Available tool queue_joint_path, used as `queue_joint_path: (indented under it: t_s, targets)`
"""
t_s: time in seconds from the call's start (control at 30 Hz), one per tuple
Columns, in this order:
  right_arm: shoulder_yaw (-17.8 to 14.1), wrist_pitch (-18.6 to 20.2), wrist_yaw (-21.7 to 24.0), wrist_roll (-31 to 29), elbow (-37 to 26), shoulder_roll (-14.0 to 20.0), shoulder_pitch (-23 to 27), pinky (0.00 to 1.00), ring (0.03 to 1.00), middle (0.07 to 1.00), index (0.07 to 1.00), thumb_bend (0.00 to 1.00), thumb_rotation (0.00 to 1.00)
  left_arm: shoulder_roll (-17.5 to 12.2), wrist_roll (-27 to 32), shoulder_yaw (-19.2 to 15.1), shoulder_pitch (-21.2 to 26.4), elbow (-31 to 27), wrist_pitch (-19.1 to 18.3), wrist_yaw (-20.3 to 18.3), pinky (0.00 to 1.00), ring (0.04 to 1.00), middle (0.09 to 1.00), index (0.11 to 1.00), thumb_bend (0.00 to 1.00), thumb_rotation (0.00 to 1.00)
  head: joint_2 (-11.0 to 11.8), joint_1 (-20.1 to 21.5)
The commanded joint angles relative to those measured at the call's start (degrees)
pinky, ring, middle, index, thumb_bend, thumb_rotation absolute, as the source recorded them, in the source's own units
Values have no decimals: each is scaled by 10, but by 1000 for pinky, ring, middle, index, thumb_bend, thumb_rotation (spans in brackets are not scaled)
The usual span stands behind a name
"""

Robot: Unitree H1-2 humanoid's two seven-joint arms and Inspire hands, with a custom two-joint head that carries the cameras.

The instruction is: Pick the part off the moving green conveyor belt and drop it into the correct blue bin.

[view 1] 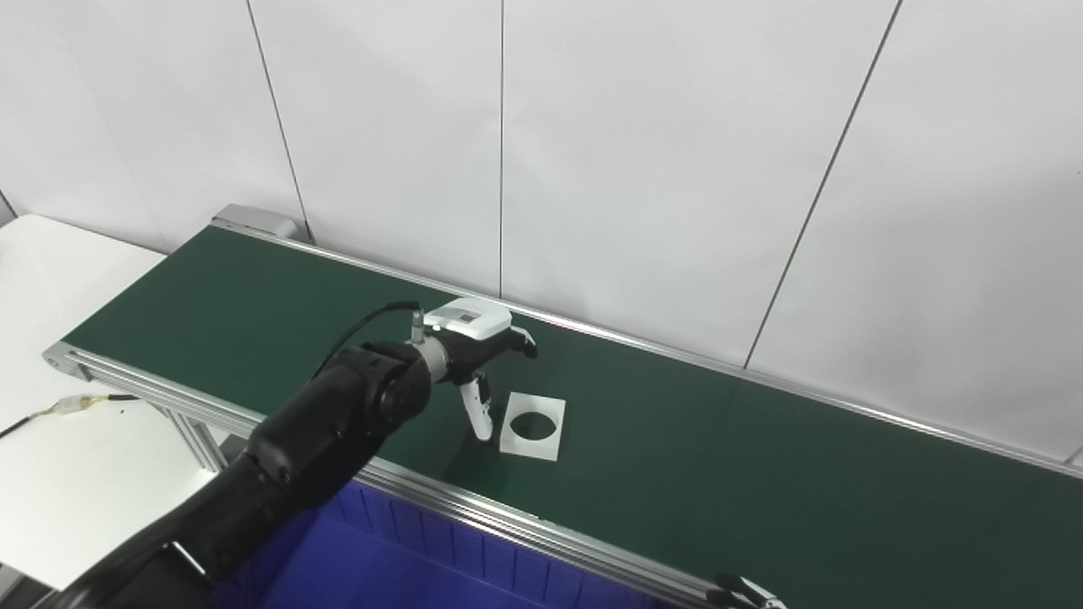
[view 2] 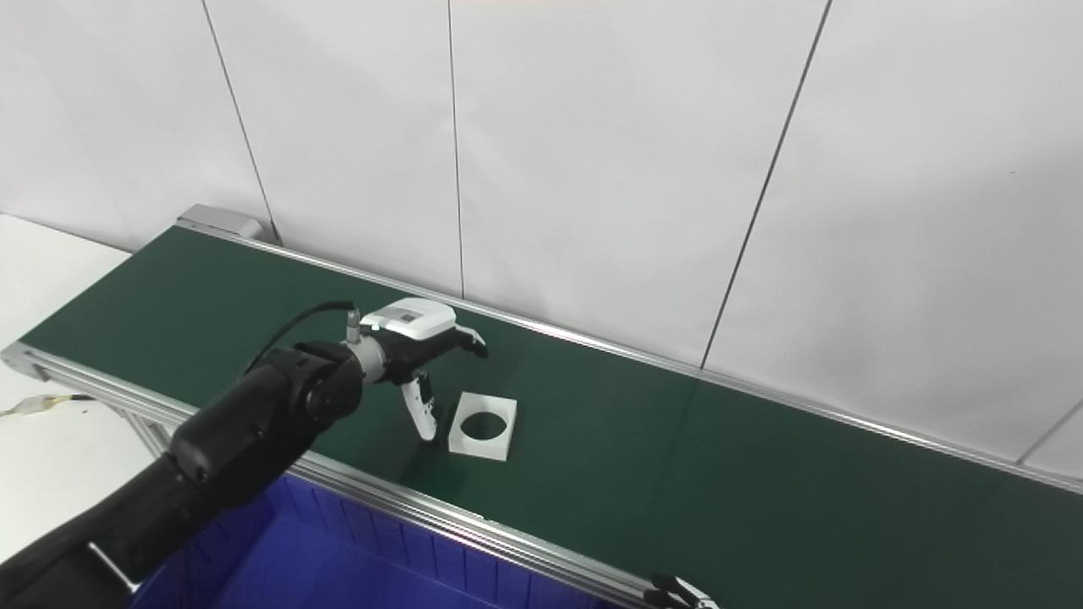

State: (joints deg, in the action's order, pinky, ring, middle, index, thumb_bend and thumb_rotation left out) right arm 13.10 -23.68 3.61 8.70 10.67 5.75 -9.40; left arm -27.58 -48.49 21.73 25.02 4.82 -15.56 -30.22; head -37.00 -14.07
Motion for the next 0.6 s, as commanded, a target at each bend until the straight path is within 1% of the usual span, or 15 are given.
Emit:
queue_joint_path:
  t_s: [0.0, 0.1, 0.23, 0.3, 0.4, 0.5, 0.57]
  targets:
    - [0, -29, -2, 2, -18, -6, 3, 636, 679, 727, 765, 689, 647, 7, -14, 5, 19, -7, -17, 3, 840, 862, 874, 850, 935, 152, 0, 3]
    - [-1, -29, -3, 2, -19, -7, 3, 634, 677, 724, 763, 692, 646, 16, -22, 13, 22, 6, -23, 3, 821, 848, 867, 856, 941, 171, 0, 7]
    - [0, -30, -2, 1, -18, -8, 2, 635, 678, 727, 764, 689, 645, 39, -28, 22, 22, 46, -14, 36, 820, 846, 869, 864, 953, 193, 1, 14]
    - [1, -30, -1, 1, -18, -9, 3, 634, 678, 728, 763, 688, 644, 51, -36, 28, 24, 56, -19, 43, 820, 853, 875, 868, 948, 205, 1, 15]
    - [3, -30, -3, 5, -17, -9, 4, 631, 677, 728, 763, 682, 648, 67, -41, 33, 31, 67, -31, 43, 806, 851, 870, 871, 947, 208, 2, 16]
    - [4, -30, -2, 3, -16, -13, 4, 636, 680, 728, 763, 686, 645, 89, -42, 35, 42, 80, -41, 41, 836, 855, 863, 880, 955, 219, 2, 20]
    - [5, -30, -4, 5, -15, -15, 5, 636, 679, 727, 762, 681, 636, 98, -44, 39, 49, 88, -45, 43, 850, 859, 869, 882, 963, 227, 2, 22]
